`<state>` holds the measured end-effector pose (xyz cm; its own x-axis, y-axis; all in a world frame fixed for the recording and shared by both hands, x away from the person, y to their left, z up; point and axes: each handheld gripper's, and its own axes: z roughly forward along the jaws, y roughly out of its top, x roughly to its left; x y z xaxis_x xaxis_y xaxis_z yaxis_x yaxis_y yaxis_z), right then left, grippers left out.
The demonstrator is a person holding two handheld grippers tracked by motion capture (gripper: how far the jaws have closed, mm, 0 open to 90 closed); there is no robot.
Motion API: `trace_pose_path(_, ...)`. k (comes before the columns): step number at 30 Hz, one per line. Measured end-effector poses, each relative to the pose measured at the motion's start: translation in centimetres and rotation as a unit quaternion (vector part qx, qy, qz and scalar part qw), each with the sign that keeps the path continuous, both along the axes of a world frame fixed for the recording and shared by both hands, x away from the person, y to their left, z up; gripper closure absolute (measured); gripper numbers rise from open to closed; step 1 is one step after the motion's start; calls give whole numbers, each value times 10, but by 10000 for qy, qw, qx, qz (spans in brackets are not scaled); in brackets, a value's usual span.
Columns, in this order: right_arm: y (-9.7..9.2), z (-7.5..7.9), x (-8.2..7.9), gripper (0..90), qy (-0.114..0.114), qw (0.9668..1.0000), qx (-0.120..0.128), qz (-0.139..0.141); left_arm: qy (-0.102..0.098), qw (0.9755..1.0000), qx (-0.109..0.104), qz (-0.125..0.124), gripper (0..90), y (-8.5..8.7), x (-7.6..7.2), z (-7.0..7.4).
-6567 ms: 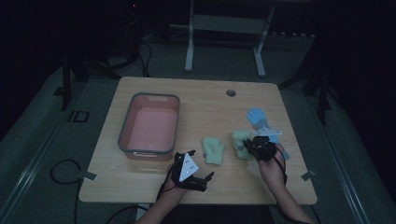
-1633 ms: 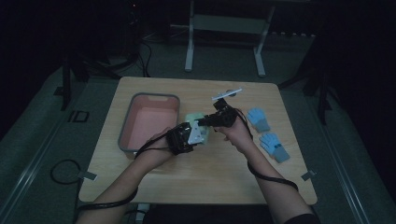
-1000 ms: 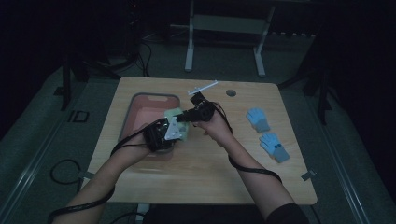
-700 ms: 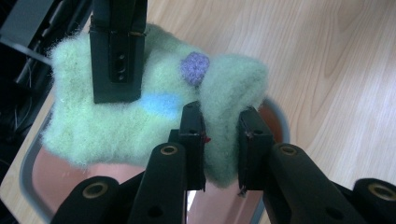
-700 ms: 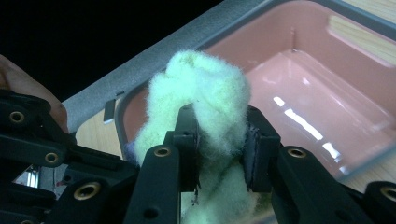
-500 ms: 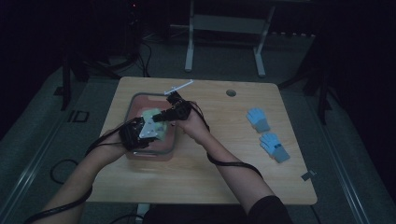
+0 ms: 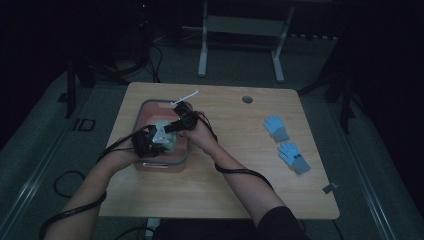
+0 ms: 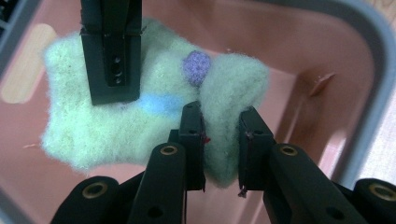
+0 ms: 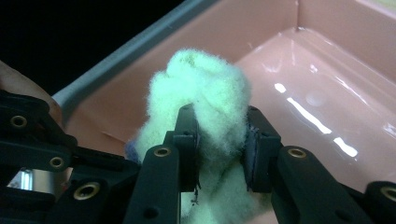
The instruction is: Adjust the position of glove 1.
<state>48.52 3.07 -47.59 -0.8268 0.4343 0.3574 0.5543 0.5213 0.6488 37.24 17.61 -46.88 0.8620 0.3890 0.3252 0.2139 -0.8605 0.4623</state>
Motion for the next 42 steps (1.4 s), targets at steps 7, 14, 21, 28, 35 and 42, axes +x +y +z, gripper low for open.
trace_pose_path(7, -5, -3, -1, 606, -181, 9995, -209, -153, 392, 9991, 178, -42, 748, -7, 19, -9)
trace_pose_path(14, -26, 2, -2, 535, -169, 9995, -212, -174, 624, 9974, 374, -19, 716, -14, 26, -19)
trace_pose_path(21, -54, 14, -10, 492, -198, 9996, 58, -179, 593, 9970, 223, 440, 328, -14, 28, -14)
trace_pose_path(28, -77, 24, -19, 448, -320, 9990, 244, -192, 572, 9951, -210, 776, 139, -5, 23, -1)
trace_pose_path(35, -104, 34, -31, 268, -453, 9981, 415, -30, 652, 9912, -796, 828, 37, -11, 15, 10)
trace_pose_path(42, -127, 34, -35, 218, -581, 9976, 352, -133, 593, 9882, -1112, 872, 19, -21, 9, 15)
